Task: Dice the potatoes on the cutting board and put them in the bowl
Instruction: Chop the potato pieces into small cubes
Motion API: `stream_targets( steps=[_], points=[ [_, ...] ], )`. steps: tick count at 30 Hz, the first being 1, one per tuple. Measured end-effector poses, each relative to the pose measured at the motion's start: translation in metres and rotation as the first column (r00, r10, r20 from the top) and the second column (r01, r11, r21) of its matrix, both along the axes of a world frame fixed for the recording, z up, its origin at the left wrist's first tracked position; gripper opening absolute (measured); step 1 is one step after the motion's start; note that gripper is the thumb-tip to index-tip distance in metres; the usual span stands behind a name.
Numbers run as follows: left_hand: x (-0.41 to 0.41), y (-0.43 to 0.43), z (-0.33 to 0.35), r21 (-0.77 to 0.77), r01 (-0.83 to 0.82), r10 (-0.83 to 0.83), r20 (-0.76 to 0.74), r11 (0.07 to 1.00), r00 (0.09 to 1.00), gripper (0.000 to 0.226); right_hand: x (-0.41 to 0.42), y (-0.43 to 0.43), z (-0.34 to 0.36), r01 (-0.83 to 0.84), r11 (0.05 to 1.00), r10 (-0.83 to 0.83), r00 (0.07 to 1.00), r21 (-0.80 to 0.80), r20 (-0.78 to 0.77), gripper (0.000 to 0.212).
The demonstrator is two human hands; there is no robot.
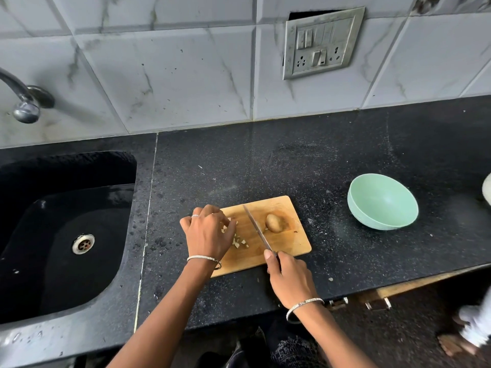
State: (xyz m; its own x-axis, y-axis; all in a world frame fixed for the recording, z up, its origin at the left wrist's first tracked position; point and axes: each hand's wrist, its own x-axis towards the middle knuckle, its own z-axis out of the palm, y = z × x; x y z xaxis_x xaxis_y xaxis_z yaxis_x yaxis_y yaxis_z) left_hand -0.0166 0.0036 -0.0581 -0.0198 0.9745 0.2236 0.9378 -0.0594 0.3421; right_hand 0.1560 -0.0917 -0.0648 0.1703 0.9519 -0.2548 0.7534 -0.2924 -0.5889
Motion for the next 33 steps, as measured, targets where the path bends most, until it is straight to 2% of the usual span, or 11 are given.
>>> stream_targets(
  steps=[4, 8, 10, 13, 19, 22, 33],
  points=[
    [0.019, -0.004, 0.003, 0.007, 0.065, -0.065, 0.041, 0.998, 0.997, 0.014, 0.012, 0.004, 0.002, 0.074, 0.996, -0.073, 0.997, 0.054, -0.006, 0.05],
    [0.041, -0.003, 0.003, -0.104, 0.197, -0.189, 0.086, 0.975, 0.978, 0.037, 0.017, 0.003, 0.001, 0.09, 0.995, -0.091, 0.996, 0.049, 0.008, 0.05],
    [0.049, -0.001, 0.002, -0.131, 0.22, -0.216, 0.041, 0.967, 0.975, 0.038, 0.016, 0.001, -0.003, 0.089, 0.995, -0.089, 0.996, 0.04, 0.01, 0.051],
    [0.051, 0.001, -0.002, -0.138, 0.187, -0.185, 0.03, 0.972, 0.982, 0.029, 0.015, -0.002, -0.006, 0.092, 0.995, -0.092, 0.996, 0.036, 0.003, 0.051],
    [0.047, 0.0, -0.009, -0.138, 0.157, -0.128, 0.194, 0.978, 0.972, 0.027, 0.012, -0.007, -0.011, 0.064, 0.997, -0.064, 0.998, 0.035, 0.009, 0.051],
    [0.046, -0.002, -0.01, -0.13, 0.153, -0.121, 0.226, 0.98, 0.967, 0.026, 0.012, -0.005, -0.012, 0.065, 0.998, -0.065, 0.998, 0.027, 0.013, 0.051],
    [0.037, -0.002, -0.008, -0.122, 0.143, -0.116, 0.21, 0.982, 0.971, 0.026, 0.012, -0.006, -0.01, 0.07, 0.997, -0.071, 0.997, 0.032, 0.024, 0.05]
  ],
)
